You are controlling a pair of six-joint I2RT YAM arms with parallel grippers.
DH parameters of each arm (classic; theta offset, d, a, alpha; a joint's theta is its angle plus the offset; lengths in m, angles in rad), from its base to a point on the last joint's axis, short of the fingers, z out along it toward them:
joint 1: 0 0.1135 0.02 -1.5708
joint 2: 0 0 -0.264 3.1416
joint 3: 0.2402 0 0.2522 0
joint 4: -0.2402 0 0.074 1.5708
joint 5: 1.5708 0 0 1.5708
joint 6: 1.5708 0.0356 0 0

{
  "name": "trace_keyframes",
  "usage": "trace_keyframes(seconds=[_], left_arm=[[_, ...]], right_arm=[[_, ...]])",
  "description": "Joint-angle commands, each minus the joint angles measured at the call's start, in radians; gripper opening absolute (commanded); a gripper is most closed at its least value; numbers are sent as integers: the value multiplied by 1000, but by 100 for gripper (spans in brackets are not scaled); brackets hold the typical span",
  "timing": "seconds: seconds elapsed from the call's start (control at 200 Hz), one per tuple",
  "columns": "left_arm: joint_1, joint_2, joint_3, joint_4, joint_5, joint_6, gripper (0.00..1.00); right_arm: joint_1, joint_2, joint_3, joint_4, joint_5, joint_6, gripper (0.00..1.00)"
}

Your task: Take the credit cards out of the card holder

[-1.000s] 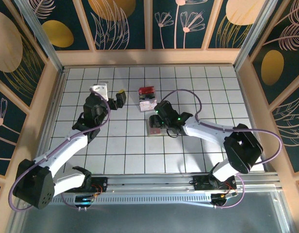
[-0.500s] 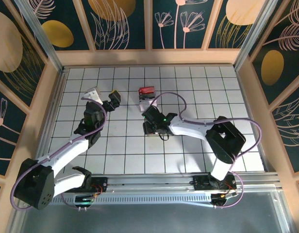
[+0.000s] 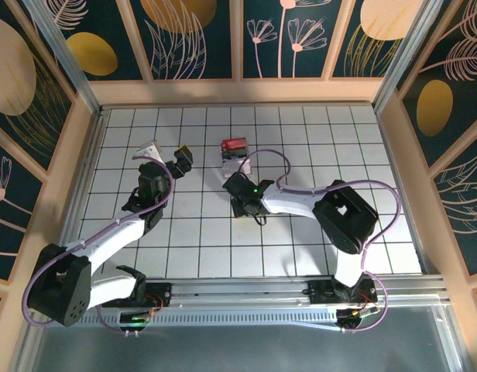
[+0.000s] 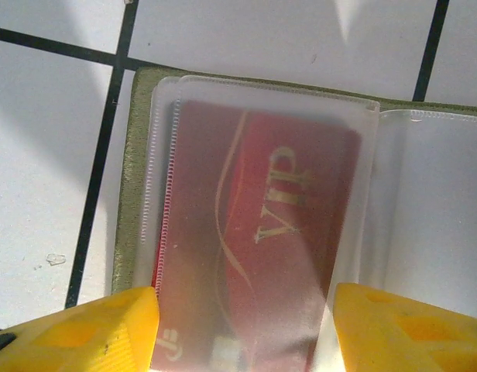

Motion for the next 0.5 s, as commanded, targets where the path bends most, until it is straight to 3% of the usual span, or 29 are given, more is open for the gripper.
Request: trace_keyframes(seconds=[0.0,0.325,0.495], left_arm=[[2,11,20,18,-16,-15,99],[2,7,37,-5,-19,-11,99],[2,2,43,-14,-5,-5,99]], right_arm=[[6,33,21,-42,37,-7,61],[5,33,21,-38,36,-10,39],[3,0,22,-47,83,2,36]])
